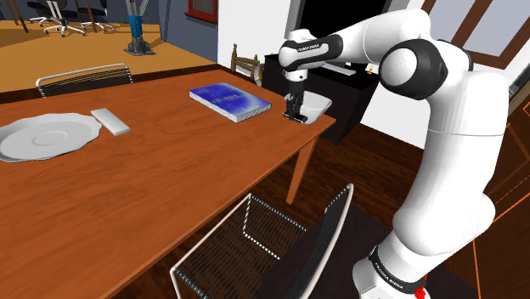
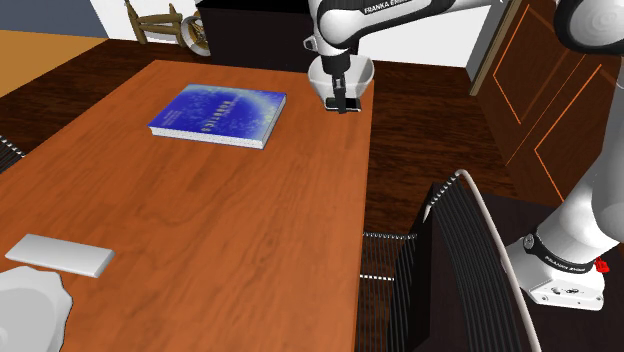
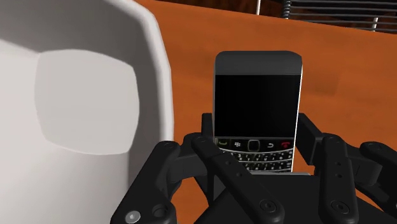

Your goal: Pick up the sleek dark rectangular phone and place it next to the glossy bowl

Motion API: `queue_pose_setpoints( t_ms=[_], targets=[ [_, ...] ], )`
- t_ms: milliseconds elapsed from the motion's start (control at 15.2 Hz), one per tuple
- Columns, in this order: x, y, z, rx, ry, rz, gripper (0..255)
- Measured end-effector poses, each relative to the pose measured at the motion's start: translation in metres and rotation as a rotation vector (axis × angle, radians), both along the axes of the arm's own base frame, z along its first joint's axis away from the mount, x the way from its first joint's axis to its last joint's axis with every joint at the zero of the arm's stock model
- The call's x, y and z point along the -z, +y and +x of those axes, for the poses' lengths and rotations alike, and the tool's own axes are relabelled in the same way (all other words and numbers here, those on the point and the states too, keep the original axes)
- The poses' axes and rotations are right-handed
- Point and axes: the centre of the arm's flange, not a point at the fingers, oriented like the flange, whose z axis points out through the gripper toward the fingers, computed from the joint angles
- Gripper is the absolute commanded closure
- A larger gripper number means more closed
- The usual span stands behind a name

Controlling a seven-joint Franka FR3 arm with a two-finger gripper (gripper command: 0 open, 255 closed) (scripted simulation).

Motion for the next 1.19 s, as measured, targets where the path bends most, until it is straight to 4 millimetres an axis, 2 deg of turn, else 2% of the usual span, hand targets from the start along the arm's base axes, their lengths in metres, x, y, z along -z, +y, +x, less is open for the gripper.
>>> queue_pose_setpoints(
  t_ms=[528,726,858,924,1056,1122,1188],
  targets=[
    [0.0,0.003,0.0,-0.004,-0.055,-0.019,255],
    [0.002,-0.001,-0.01,-0.004,-0.069,-0.024,255],
    [0.002,0.001,-0.004,-0.003,-0.076,-0.027,255],
    [0.0,-0.004,-0.002,-0.005,-0.074,-0.025,255],
    [0.004,0.004,0.003,-0.003,-0.079,-0.028,255],
    [0.005,0.005,0.001,-0.003,-0.083,-0.03,0],
    [0.005,0.007,0.004,-0.002,-0.082,-0.029,0]
  ],
)
